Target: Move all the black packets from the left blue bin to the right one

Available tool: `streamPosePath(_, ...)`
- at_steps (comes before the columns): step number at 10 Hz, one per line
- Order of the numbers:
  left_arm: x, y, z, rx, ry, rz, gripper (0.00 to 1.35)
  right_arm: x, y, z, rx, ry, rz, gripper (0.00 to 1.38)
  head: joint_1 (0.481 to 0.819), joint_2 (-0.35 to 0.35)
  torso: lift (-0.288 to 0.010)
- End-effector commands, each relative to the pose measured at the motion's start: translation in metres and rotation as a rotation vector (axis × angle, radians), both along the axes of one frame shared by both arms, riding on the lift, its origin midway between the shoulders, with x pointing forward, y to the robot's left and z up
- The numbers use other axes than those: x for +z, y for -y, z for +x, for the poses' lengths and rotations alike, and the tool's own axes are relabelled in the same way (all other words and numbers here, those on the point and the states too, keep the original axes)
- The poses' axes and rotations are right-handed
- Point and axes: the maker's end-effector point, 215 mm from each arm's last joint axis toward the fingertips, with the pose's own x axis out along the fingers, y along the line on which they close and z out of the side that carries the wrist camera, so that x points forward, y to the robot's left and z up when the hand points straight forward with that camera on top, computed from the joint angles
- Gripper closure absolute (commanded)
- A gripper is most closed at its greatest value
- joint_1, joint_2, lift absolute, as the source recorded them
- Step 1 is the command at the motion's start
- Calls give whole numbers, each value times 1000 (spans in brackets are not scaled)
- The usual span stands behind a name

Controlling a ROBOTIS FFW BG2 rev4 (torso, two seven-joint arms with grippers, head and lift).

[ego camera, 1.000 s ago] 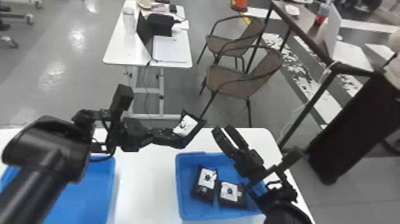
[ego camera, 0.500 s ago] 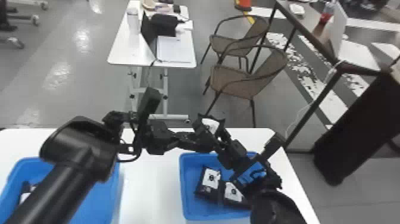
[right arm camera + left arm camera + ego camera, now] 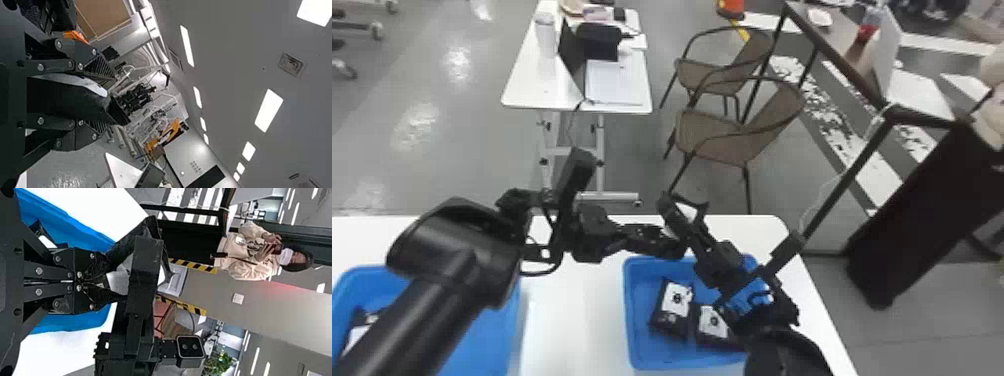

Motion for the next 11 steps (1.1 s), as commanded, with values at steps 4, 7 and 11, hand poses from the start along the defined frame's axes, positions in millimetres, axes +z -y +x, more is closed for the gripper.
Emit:
streamPosePath(4, -28, -75, 7, 189, -88, 1, 133, -24, 48, 0, -116, -42, 66, 1276, 695, -236, 0)
streamPosePath(7, -65, -228, -7, 575, -233, 18, 101, -97, 95, -21, -205, -191, 34, 1273, 695, -180, 0)
streamPosePath(11, -91, -383, -53, 1010, -313, 50, 99, -148, 125, -46, -283, -302, 3, 102, 695, -12, 0)
